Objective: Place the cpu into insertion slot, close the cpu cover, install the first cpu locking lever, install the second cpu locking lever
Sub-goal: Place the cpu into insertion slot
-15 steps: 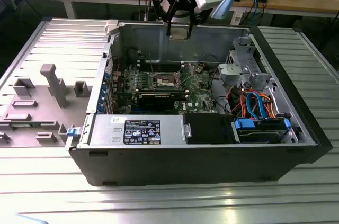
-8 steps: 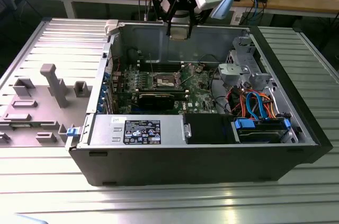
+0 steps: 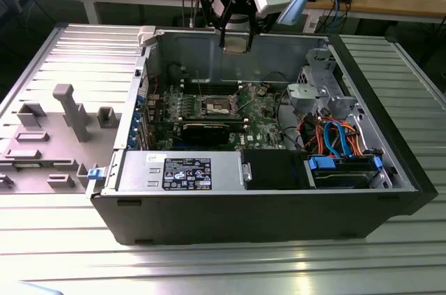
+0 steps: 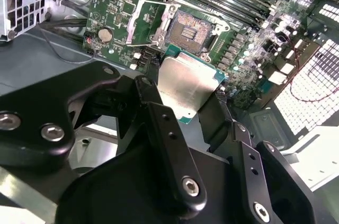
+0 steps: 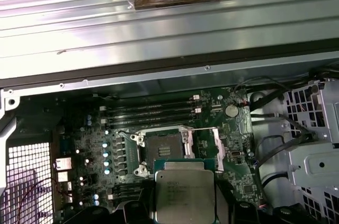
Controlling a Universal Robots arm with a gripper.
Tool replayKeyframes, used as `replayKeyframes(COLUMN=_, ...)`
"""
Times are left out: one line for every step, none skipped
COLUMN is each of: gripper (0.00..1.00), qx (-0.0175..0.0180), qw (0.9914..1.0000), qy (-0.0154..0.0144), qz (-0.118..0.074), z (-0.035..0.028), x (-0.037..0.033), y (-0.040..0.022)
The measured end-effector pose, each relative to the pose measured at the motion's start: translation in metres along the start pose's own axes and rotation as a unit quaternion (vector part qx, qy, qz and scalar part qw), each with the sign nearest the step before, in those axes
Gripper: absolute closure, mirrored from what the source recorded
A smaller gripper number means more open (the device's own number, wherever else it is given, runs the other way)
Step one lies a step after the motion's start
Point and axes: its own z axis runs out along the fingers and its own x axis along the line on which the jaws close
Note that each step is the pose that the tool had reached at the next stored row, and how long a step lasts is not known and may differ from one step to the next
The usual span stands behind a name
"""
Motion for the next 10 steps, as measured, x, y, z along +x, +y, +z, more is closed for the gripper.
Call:
replayKeyframes(gripper=0.46, qx=0.0, qw=1.0, qy=-0.0001, qz=0.001, z=0.0, x=0.0, y=0.0)
replayKeyframes(gripper=0.46, qx=-0.0001, qw=1.0, qy=-0.0002, qz=0.002, z=0.0001, x=0.0, y=-0.0001)
replayKeyframes(gripper=0.46, qx=-0.0001, qw=1.0, qy=-0.0002, qz=0.002, z=0.0001, x=0.0, y=-0.0001)
replayKeyframes(gripper=0.46, qx=-0.0001, qw=1.0, qy=-0.0002, qz=0.002, z=0.0001, x=0.0, y=-0.0001)
replayKeyframes(gripper=0.46, qx=-0.0001, qw=1.0, qy=-0.0002, qz=0.002, z=0.0001, x=0.0, y=-0.0001)
replayKeyframes(gripper=0.46, qx=-0.0001, qw=1.0, qy=-0.0002, qz=0.002, z=0.0001, x=0.0, y=-0.0001)
replayKeyframes(gripper=0.46, qx=-0.0001, qw=1.0, qy=-0.0002, qz=0.002, z=0.0001, x=0.0, y=-0.0001)
replayKeyframes(gripper=0.46, qx=-0.0001, qw=1.0, qy=-0.0002, qz=0.002, z=0.0001, x=0.0, y=-0.0001)
replayKeyframes(gripper=0.46, qx=-0.0001, qw=1.0, qy=-0.0002, qz=0.002, z=0.0001, x=0.0, y=-0.0001)
replayKeyframes(gripper=0.46, qx=-0.0001, qw=1.0, qy=-0.0002, qz=0.002, z=0.0001, x=0.0, y=-0.0001)
